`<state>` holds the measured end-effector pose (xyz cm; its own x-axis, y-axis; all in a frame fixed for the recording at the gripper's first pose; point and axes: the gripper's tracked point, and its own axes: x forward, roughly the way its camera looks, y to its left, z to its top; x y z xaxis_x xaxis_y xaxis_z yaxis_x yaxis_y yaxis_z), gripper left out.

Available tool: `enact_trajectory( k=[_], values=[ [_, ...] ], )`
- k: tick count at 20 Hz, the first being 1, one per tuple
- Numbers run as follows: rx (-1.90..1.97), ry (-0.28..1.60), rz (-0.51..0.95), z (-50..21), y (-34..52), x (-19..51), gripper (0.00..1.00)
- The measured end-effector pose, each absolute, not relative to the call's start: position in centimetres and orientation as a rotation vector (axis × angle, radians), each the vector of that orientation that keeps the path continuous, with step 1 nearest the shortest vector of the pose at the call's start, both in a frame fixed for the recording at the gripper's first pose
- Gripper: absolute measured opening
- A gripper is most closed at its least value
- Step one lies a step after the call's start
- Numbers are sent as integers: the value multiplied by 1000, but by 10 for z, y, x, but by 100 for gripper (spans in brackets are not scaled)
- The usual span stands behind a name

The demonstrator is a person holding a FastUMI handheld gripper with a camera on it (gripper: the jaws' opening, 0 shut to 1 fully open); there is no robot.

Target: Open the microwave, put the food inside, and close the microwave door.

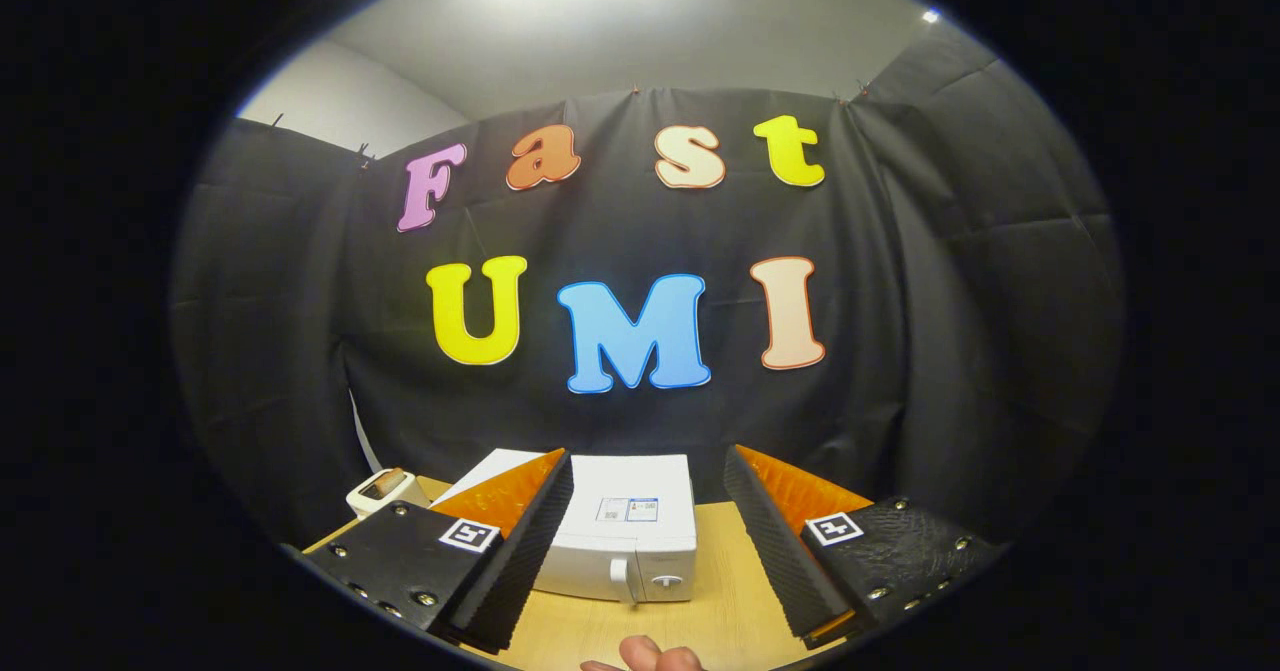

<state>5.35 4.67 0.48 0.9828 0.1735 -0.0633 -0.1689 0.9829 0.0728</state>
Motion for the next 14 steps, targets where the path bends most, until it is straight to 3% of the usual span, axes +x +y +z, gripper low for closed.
enact_trajectory(
  k=[14],
  values=[
    [98,80,226,-8,44,56,96]
  ],
)
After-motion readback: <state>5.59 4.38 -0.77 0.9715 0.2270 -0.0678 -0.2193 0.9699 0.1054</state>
